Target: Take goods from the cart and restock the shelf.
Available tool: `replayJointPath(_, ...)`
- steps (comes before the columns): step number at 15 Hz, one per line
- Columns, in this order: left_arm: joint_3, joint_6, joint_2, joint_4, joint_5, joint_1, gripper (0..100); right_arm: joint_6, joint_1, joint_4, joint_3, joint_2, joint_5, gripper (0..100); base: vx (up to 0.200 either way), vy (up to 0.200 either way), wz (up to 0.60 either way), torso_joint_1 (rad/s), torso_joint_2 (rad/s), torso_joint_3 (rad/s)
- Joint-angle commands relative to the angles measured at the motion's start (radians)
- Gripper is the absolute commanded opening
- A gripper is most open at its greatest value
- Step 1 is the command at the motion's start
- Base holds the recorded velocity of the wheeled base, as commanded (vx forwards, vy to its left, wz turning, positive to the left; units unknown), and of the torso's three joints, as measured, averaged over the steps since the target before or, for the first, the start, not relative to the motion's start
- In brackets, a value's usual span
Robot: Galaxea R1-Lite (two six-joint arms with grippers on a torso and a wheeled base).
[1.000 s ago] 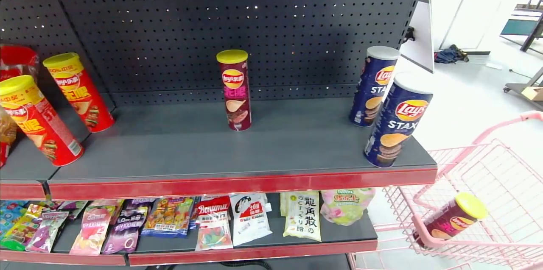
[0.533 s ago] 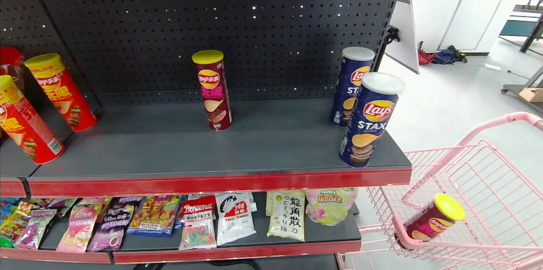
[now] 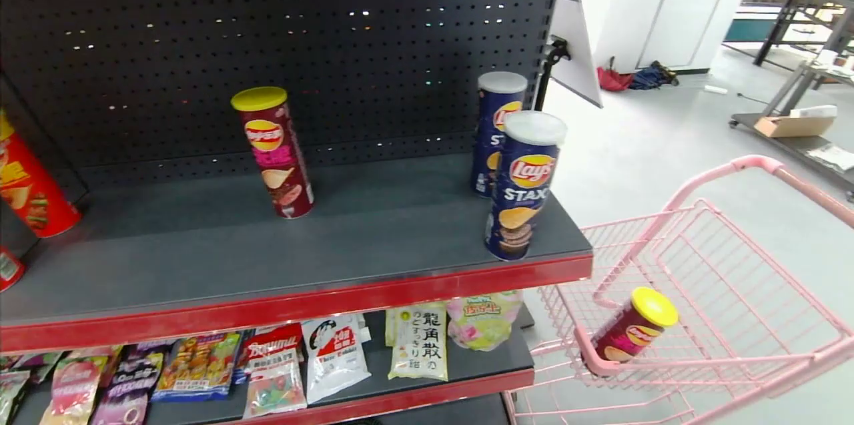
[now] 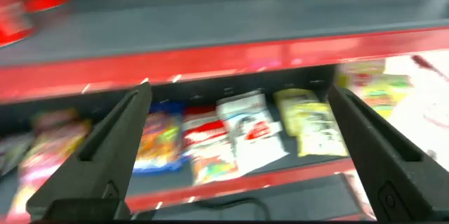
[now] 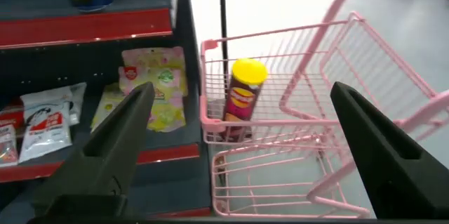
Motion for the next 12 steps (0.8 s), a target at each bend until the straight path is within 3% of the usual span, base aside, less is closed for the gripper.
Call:
replayJointPath(1, 0.000, 0.000, 0.001, 0.000, 0.000, 0.000, 100, 0.000, -0.002, 0.000, 0.000, 0.001, 0.001, 100, 0.000, 0.000, -0.60, 0.012, 0.00, -0.002)
replayJointPath(4, 0.000, -0.002, 0.001, 0.000, -0.001, 0.000, 100, 0.000, 0.000, 0.000, 0.000, 0.001, 0.001, 100, 0.000, 0.000, -0.60, -0.001, 0.00, 0.004)
replayJointPath(12, 0.000, -0.002, 0.001, 0.000, 0.000, 0.000, 100, 0.000, 0.000, 0.000, 0.000, 0.001, 0.001, 100, 0.000, 0.000, 0.00, 0.000, 0.00, 0.000)
